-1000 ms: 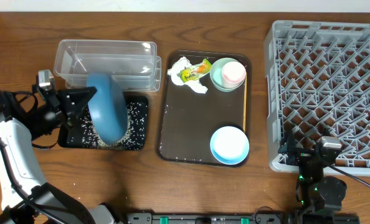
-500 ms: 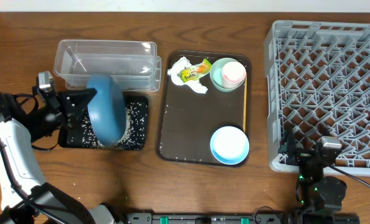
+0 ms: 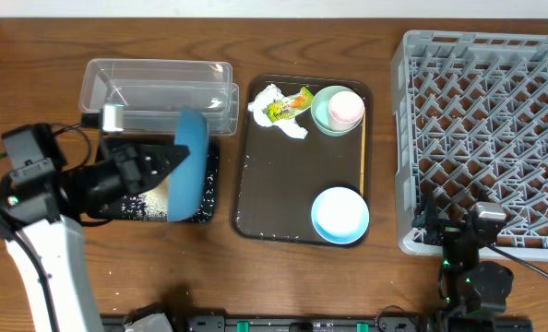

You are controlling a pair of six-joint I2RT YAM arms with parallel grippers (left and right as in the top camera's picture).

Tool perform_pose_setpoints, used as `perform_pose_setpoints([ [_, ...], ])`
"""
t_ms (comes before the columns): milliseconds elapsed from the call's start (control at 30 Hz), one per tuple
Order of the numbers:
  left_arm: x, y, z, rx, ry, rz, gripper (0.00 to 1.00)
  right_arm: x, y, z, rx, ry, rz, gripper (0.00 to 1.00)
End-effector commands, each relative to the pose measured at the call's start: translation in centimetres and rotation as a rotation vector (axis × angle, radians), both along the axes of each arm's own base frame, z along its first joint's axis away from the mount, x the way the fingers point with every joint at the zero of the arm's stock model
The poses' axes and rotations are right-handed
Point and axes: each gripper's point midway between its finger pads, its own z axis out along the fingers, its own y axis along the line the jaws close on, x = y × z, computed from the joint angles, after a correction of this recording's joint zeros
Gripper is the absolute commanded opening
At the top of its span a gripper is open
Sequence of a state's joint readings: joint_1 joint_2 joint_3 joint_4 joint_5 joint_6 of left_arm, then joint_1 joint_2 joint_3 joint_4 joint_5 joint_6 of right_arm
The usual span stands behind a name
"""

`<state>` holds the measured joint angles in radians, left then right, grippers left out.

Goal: Sort waste into correct bins and load items into the dishwasher rack
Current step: 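Carry the empty blue plate back and set it on the brown tray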

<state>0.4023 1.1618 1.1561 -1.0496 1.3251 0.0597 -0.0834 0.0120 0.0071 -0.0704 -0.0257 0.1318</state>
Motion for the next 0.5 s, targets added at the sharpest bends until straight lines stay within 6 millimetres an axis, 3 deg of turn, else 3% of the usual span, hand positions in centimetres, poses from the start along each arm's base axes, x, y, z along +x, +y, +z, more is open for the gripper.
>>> perform_pose_setpoints([
  [0, 0.5, 0.3, -2.0, 0.17, 0.132, 0.129, 0.06, 0.0, 0.5, 0.0, -0.01, 0.001, 0.018, 0.99],
  [167, 0.9, -3.6, -1.0, 0.268, 0.069, 0.112, 0.06, 0.0, 0.5, 0.0, -0.01, 0.001, 0.019, 0.99],
  [467, 1.6, -11.5, -4.2, 0.568, -0.025, 0.069, 0.06, 0.0, 0.5, 0.0, -0.01, 0.001, 0.018, 0.99],
])
